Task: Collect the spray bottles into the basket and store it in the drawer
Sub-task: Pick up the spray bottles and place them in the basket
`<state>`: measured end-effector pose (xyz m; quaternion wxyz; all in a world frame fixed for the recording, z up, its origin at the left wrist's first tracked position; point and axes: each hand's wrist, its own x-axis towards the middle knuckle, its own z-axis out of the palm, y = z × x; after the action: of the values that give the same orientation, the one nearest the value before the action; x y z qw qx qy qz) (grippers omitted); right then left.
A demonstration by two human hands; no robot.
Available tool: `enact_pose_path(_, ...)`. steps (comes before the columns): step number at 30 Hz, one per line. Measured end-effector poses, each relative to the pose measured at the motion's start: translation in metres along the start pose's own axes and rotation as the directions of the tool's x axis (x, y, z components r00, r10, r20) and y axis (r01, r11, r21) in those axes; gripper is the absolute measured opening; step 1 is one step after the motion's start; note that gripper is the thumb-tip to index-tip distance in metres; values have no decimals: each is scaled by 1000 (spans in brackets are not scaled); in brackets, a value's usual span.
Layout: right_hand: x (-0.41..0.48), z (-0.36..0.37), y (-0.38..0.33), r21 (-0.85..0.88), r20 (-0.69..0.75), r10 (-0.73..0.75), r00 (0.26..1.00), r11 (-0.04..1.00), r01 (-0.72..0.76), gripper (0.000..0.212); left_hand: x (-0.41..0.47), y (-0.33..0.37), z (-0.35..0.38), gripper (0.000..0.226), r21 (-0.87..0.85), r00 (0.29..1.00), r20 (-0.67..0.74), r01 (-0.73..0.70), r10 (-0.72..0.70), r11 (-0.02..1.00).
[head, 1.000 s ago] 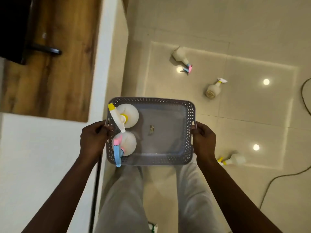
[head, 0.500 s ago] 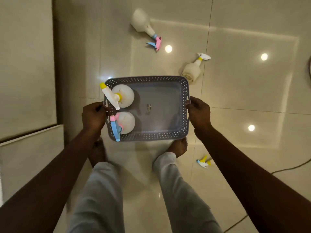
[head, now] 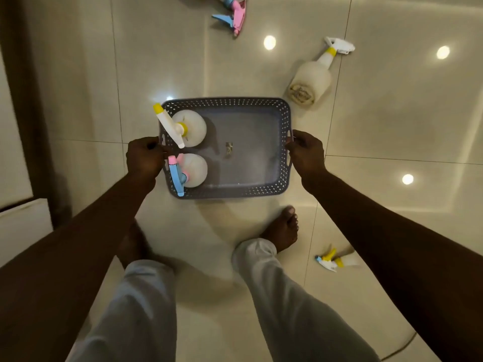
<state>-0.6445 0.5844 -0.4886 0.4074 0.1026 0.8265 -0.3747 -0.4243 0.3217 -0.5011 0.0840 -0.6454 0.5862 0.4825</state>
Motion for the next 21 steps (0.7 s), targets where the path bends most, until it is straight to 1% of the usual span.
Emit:
enact_pose_path(4, 9, 3, 4, 25, -8, 2, 1000, 1000, -2, 23, 3, 2, 5, 20, -2, 1000, 1, 4, -4, 1000)
enact_pose_path(7, 14, 2, 5, 14, 5, 17, 1000, 1000, -17, 33, 5, 4, 5, 18, -41, 998, 17, 62, -62, 997)
enact_pose_path(8, 15, 0, 5, 5, 10, 21, 1000, 1000, -21, 35, 8, 4, 6, 24, -42, 997, 10, 83, -82, 996)
enact_pose_path(9, 17, -1, 4, -4, 12, 26, 1000, 1000, -26, 37, 10, 5, 7, 32, -41, 994, -35, 100, -102, 994)
enact_pose_path(10, 19, -3, 4, -10, 5, 33, 999, 999, -33, 39, 12, 8, 4, 38, -48, 986, -125, 103, -109, 993)
enact_pose_path(11, 20, -6, 3, -12, -13, 42, 999, 999, -42, 44, 14, 15, -1, 40, -57, 965, -250, 71, -83, 996)
enact_pose_path(12, 23, -8, 1, -8, -41, 46, 998, 999, -47, 50, 16, 26, -8, 40, -36, 920, -391, -8, -7, 999)
enact_pose_path(13, 26, -11, -2, 6, -72, 46, 996, 999, -46, 55, 17, 40, -14, 39, 14, 852, -510, -124, 114, 992)
enact_pose_path(14, 31, -14, -5, 27, -108, 45, 993, 999, -42, 60, 18, 56, -20, 39, 61, 773, -587, -255, 241, 965)
enact_pose_path(15, 38, -18, -8, 48, -147, 44, 988, 998, -37, 65, 18, 74, -22, 40, 87, 698, -629, -375, 342, 923)
enact_pose_path(16, 46, -22, -12, 64, -182, 41, 982, 997, -30, 70, 18, 93, -19, 40, 99, 640, -646, -471, 417, 876)
enact_pose_path(17, 54, -26, -18, 76, -208, 39, 977, 997, -24, 75, 18, 111, -12, 40, 103, 610, -632, -544, 477, 832)
enact_pose_path(18, 64, -29, -24, 91, -220, 43, 975, 996, -23, 80, 17, 129, 0, 40, 95, 619, -587, -588, 522, 803)
enact_pose_path(19, 74, -33, -31, 121, -217, 56, 975, 992, -30, 85, 15, 146, 14, 40, 78, 648, -518, -614, 558, 785)
enact_pose_path(21, 94, -37, -46, 222, -177, 110, 978, 973, -69, 94, 12, 171, 49, 36, 20, 729, -336, -627, 596, 779)
